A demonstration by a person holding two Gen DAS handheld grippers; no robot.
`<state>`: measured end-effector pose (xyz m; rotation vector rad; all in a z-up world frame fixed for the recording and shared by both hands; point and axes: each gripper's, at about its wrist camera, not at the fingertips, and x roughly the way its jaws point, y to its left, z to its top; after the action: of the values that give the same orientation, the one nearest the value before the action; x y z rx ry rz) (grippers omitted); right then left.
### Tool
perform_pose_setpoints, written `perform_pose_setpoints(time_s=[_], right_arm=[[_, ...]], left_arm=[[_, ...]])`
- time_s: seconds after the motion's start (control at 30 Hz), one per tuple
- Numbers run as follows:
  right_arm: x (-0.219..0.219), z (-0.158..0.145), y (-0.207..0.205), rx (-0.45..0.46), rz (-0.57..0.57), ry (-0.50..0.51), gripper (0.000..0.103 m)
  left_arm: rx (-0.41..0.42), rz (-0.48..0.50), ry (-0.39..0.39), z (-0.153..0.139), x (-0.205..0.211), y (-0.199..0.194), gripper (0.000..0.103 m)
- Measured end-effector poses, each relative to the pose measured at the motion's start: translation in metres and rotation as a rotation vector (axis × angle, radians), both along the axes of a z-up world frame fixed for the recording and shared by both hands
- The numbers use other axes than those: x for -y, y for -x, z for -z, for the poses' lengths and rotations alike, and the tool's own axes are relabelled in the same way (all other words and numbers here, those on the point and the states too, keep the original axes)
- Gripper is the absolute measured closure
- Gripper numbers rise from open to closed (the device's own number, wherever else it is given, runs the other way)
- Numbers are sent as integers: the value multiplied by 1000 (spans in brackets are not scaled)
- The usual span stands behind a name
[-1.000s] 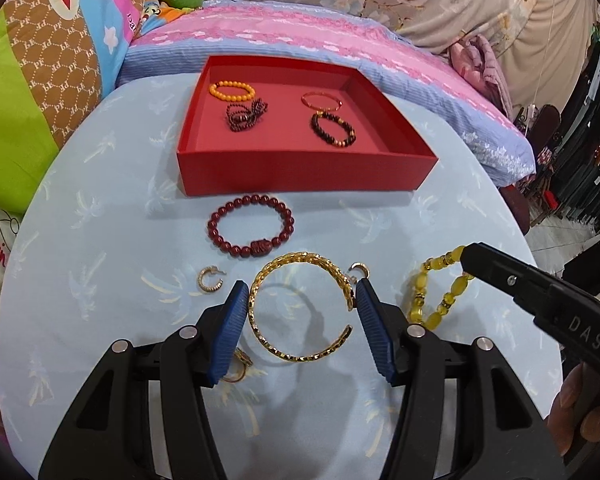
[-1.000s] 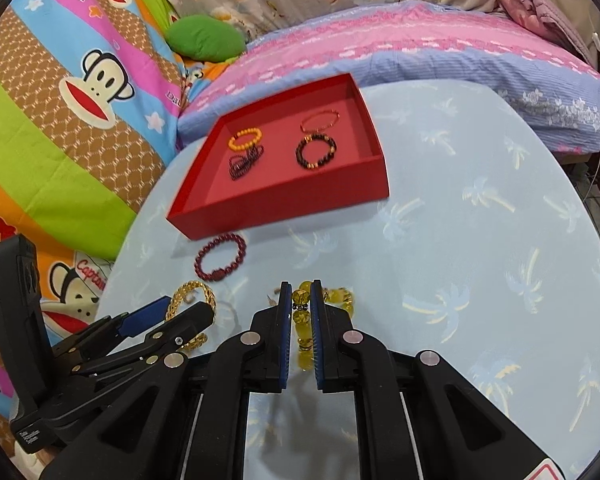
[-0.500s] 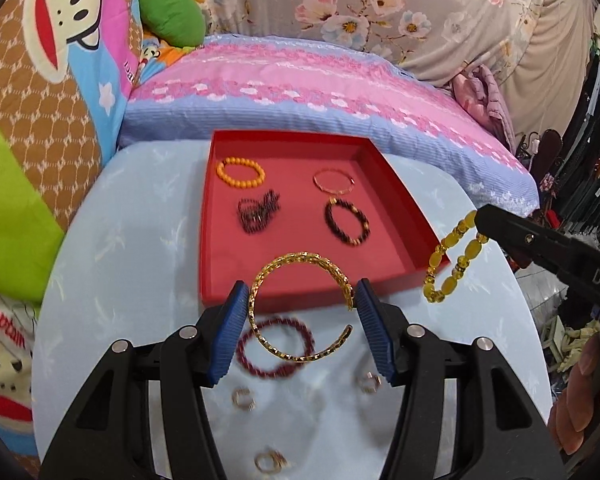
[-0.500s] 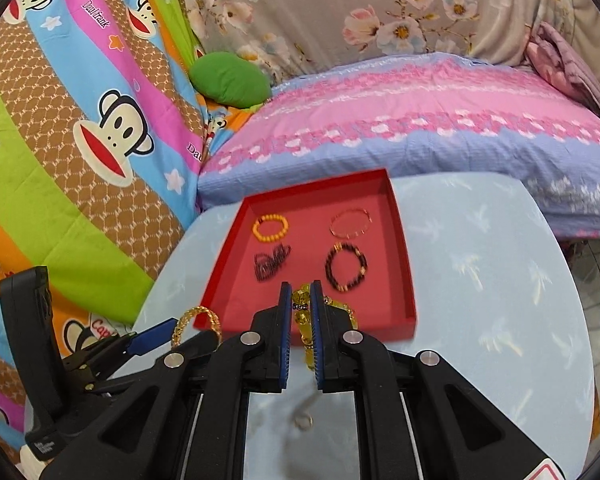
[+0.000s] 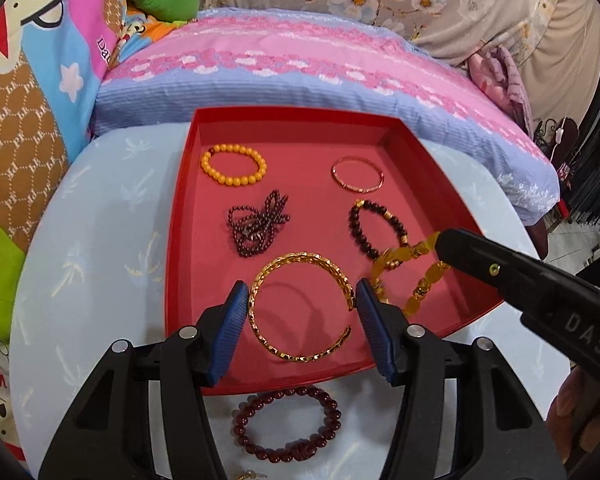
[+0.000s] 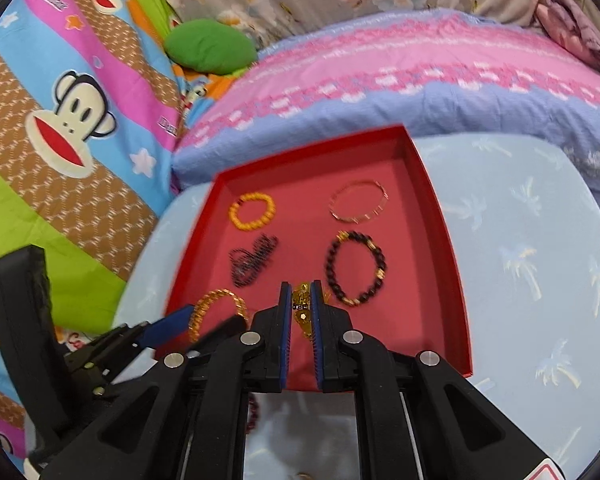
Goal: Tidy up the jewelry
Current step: 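Carry both pieces into the red box and open both tools to release them, then move the right tool to the garnet bead bracelet while the left tool moves over the gold ring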
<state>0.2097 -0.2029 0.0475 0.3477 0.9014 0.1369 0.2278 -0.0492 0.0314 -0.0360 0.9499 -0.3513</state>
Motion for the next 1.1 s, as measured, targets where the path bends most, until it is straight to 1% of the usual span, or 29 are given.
perform_pose_setpoints(time_s=[0.17, 0.23, 0.33, 0.43, 0.5, 0.6, 0.67, 0.87, 1.1], right_arm=[[16, 17, 3, -31, 39, 16, 94], [19, 19, 5, -34, 49, 26, 94], [20, 22, 6, -34, 56, 52, 94], [20, 21, 9, -22, 68, 69, 91], [19, 20, 10, -15, 71, 70, 90], [20, 17, 13, -3, 76, 72, 82], [20, 15, 16, 5, 78, 75, 80], [18, 9, 27, 19, 78, 64, 80], [9, 3, 50, 33, 63, 90, 80]], left_arm=[[-16, 3, -6, 13, 3, -2, 50], [-22, 1, -8, 15, 4, -4, 50], [-8, -8, -26, 18, 5, -4, 50], [1, -25, -39, 18, 6, -4, 49], [3, -33, -33, 17, 4, -4, 41], [10, -52, -25, 16, 0, -3, 36], [12, -54, -15, 14, -3, -2, 36], [28, -71, 0, 5, -12, 5, 36], [49, -88, 14, -7, -24, 25, 36]])
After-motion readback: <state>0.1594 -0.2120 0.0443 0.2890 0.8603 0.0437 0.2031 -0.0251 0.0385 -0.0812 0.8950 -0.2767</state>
